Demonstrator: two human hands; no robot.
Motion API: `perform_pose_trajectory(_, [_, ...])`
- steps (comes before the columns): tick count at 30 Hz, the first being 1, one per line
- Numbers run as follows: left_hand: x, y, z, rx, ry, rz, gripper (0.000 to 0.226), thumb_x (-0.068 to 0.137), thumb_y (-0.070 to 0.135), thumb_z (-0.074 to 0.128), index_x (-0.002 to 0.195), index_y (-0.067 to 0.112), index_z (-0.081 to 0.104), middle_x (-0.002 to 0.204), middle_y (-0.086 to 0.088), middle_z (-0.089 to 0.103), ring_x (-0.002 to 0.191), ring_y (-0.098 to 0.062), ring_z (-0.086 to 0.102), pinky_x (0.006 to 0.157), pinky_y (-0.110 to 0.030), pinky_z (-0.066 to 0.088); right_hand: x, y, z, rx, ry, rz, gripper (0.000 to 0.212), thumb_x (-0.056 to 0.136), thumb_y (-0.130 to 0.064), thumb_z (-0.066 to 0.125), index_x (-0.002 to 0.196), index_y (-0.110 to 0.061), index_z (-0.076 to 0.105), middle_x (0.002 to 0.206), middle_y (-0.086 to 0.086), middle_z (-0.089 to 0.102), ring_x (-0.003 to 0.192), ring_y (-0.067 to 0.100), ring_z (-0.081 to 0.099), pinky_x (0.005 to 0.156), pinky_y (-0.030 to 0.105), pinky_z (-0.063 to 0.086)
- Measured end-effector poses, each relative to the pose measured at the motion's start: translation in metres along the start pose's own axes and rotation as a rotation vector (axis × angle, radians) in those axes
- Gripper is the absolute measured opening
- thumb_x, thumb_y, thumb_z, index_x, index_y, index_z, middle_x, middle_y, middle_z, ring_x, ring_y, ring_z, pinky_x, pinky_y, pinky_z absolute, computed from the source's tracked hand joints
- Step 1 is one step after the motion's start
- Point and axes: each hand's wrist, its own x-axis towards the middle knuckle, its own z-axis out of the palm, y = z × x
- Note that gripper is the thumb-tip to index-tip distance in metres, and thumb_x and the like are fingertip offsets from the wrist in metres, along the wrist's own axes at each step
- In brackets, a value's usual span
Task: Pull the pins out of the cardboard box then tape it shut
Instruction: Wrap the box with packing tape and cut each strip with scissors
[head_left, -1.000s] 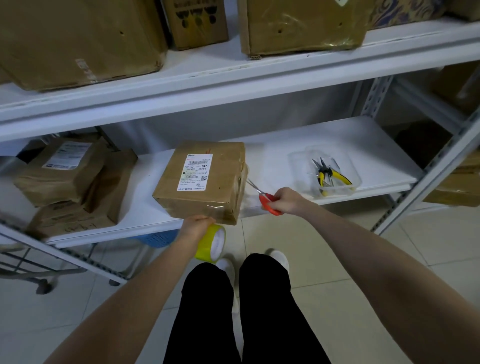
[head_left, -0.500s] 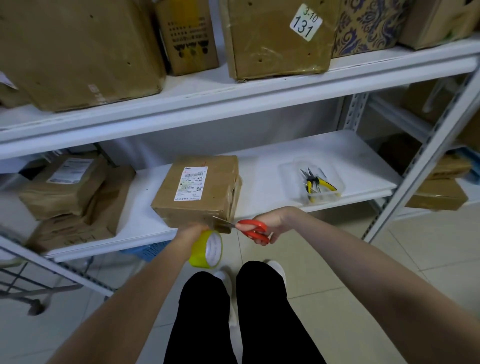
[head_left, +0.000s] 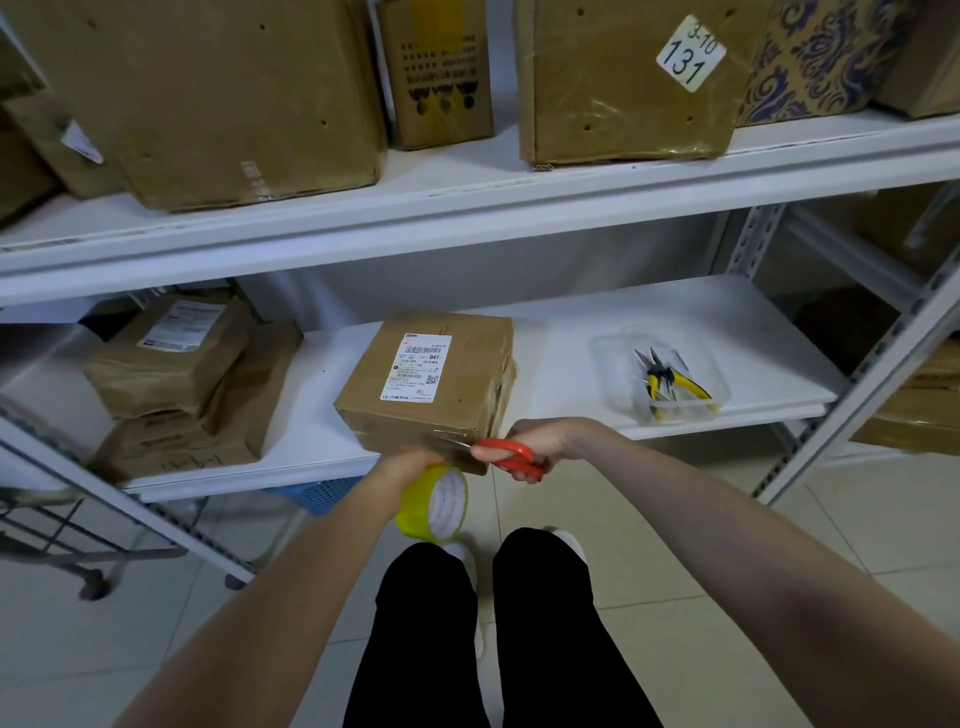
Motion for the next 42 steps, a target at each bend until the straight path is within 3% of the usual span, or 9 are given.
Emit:
perform_pose_trajectory(5, [0.007, -0.003, -0.008, 0.168, 0.021, -0.006, 0.034, 0.088, 0.003, 0.06, 0.122, 0.002, 0.056, 0.12, -0.017, 0.059, 0.104, -0.026, 0.055, 0.097, -0.038, 0.045, -0.003, -0.004, -0.001, -0.119, 0.104, -0.057, 0.048, 0.082, -0.06, 0.063, 0.067, -0.015, 0.054, 0.058, 0.0, 0.055, 0.054, 0.014, 0.054, 0.061, 0.024, 0.042])
perform_pose_trajectory(10, [0.03, -0.007, -0.018, 0.687, 0.075, 0.103, 0.053, 0.065, 0.027, 0.059, 0.116, 0.014, 0.054, 0.123, -0.015, 0.055, 0.113, -0.029, 0.052, 0.096, -0.037, 0.046, -0.011, -0.014, 0.0, -0.126, 0.122, -0.114, 0.035, 0.085, -0.044, 0.068, 0.066, -0.017, 0.056, 0.053, -0.002, 0.054, 0.048, 0.01, 0.052, 0.053, 0.021, 0.042])
perform_pose_trajectory(13, [0.007, 0.004, -0.021, 0.877, 0.159, 0.13, 0.042, 0.078, 0.028, 0.052, 0.119, 0.017, 0.051, 0.123, -0.008, 0.056, 0.114, -0.029, 0.054, 0.085, -0.031, 0.043, -0.011, -0.02, 0.002, -0.103, 0.108, -0.13, 0.037, 0.084, -0.043, 0.07, 0.069, -0.013, 0.055, 0.052, -0.002, 0.05, 0.048, 0.012, 0.047, 0.052, 0.023, 0.041])
perform_pose_trajectory(19, [-0.011, 0.011, -0.03, 0.992, 0.459, 0.179, 0.023, 0.087, 0.025, 0.046, 0.103, 0.019, 0.063, 0.108, -0.003, 0.065, 0.103, -0.025, 0.062, 0.085, -0.029, 0.046, -0.011, -0.03, 0.009, -0.218, -0.05, 0.013, 0.044, 0.09, -0.056, 0.053, 0.109, -0.018, 0.045, 0.075, 0.002, 0.037, 0.057, 0.012, 0.034, 0.053, 0.022, 0.035])
perform_pose_trajectory(23, [-0.018, 0.018, -0.029, 1.048, 0.461, 0.45, 0.02, 0.082, 0.014, 0.049, 0.095, 0.016, 0.065, 0.098, -0.005, 0.067, 0.09, -0.027, 0.062, 0.075, -0.029, 0.049, -0.008, -0.035, 0.013, -0.319, -0.098, 0.093, 0.064, 0.089, -0.059, 0.052, 0.133, -0.014, 0.039, 0.077, 0.002, 0.034, 0.058, 0.013, 0.029, 0.054, 0.021, 0.032])
perform_pose_trajectory(29, [-0.014, 0.01, -0.018, 1.114, 0.26, 0.415, 0.007, 0.087, 0.015, 0.045, 0.089, 0.016, 0.052, 0.098, -0.009, 0.063, 0.084, -0.025, 0.054, 0.071, -0.031, 0.045, -0.022, -0.043, 0.01, -0.436, -0.078, 0.175, 0.057, 0.09, -0.064, 0.044, 0.122, -0.017, 0.043, 0.079, 0.003, 0.041, 0.061, 0.014, 0.038, 0.067, 0.024, 0.038])
perform_pose_trajectory(34, [-0.001, 0.008, -0.019, 1.119, 0.212, 0.405, 0.045, 0.091, 0.017, 0.041, 0.136, 0.017, 0.043, 0.104, -0.011, 0.062, 0.097, -0.028, 0.058, 0.074, -0.032, 0.045, -0.025, -0.043, 0.001, -0.461, -0.086, 0.299, 0.074, 0.079, -0.076, 0.049, 0.124, -0.017, 0.044, 0.086, 0.005, 0.052, 0.081, 0.019, 0.054, 0.087, 0.033, 0.041])
perform_pose_trajectory(37, [0.004, 0.01, -0.021, 1.116, 0.171, 0.408, 0.052, 0.093, 0.016, 0.041, 0.144, 0.016, 0.035, 0.11, -0.012, 0.062, 0.102, -0.028, 0.057, 0.077, -0.033, 0.045, -0.035, -0.039, -0.007, -0.505, -0.117, 0.361, 0.059, 0.08, -0.071, 0.054, 0.091, -0.013, 0.05, 0.08, 0.004, 0.05, 0.073, 0.02, 0.051, 0.079, 0.03, 0.042])
perform_pose_trajectory(42, [0.006, 0.02, -0.019, 1.121, 0.18, 0.421, 0.038, 0.097, 0.018, 0.032, 0.129, 0.008, 0.05, 0.113, -0.017, 0.061, 0.104, -0.031, 0.056, 0.081, -0.033, 0.044, -0.042, -0.002, -0.032, -0.467, 0.062, 0.476, 0.055, 0.077, -0.069, 0.06, 0.081, -0.015, 0.048, 0.076, 0.003, 0.048, 0.06, 0.016, 0.046, 0.058, 0.025, 0.039])
